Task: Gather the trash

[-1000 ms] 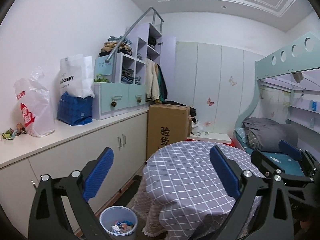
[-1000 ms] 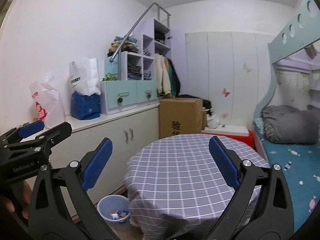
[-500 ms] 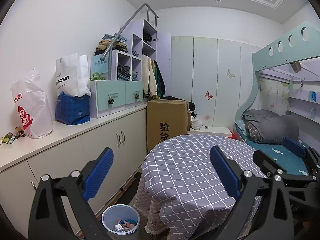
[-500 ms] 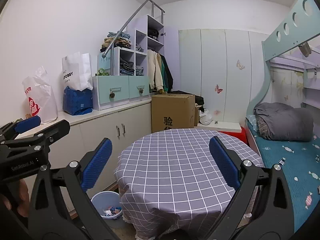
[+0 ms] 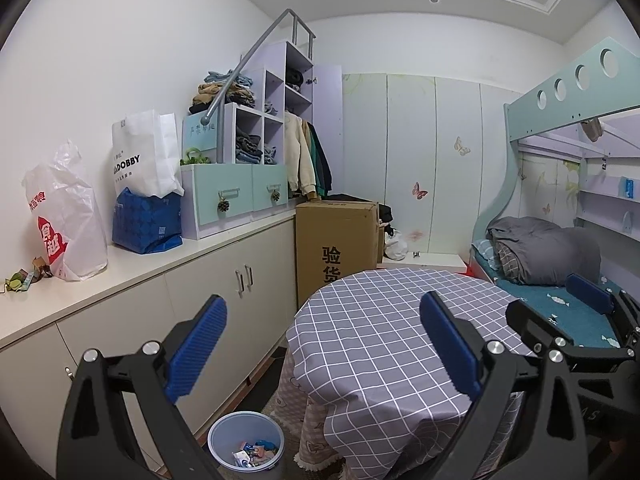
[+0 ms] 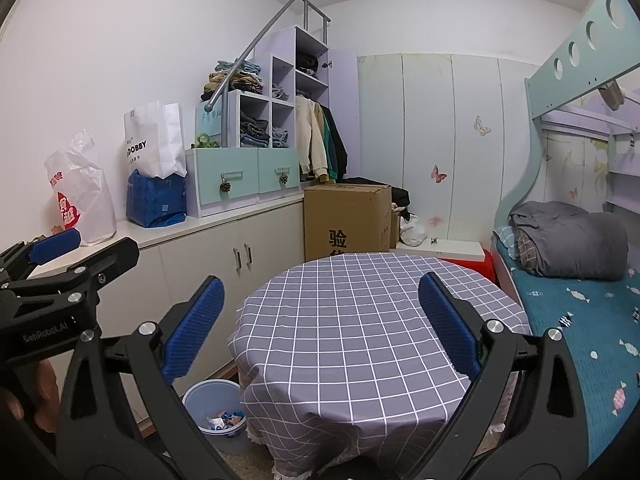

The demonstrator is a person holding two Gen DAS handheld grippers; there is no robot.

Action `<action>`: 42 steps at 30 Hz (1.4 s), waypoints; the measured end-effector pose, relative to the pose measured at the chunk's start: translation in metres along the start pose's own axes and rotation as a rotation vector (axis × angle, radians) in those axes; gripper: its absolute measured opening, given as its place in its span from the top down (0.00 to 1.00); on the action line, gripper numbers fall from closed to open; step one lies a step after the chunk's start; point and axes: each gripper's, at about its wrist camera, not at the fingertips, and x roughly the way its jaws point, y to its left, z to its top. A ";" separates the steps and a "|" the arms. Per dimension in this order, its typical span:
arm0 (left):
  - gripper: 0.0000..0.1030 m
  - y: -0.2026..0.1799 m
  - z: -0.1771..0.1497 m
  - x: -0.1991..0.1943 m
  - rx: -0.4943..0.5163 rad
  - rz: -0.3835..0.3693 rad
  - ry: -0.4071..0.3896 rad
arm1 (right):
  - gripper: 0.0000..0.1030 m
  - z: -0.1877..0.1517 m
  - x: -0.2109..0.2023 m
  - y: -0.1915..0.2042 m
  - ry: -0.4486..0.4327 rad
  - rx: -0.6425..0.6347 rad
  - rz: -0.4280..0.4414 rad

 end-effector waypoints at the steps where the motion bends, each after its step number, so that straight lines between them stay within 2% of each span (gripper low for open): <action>1: 0.08 0.000 0.000 0.000 0.002 0.001 -0.001 | 0.07 0.000 0.000 0.000 0.000 0.000 0.000; 42: 0.08 -0.006 -0.007 -0.002 0.028 0.012 -0.009 | 0.07 -0.010 0.002 0.009 0.016 0.017 -0.001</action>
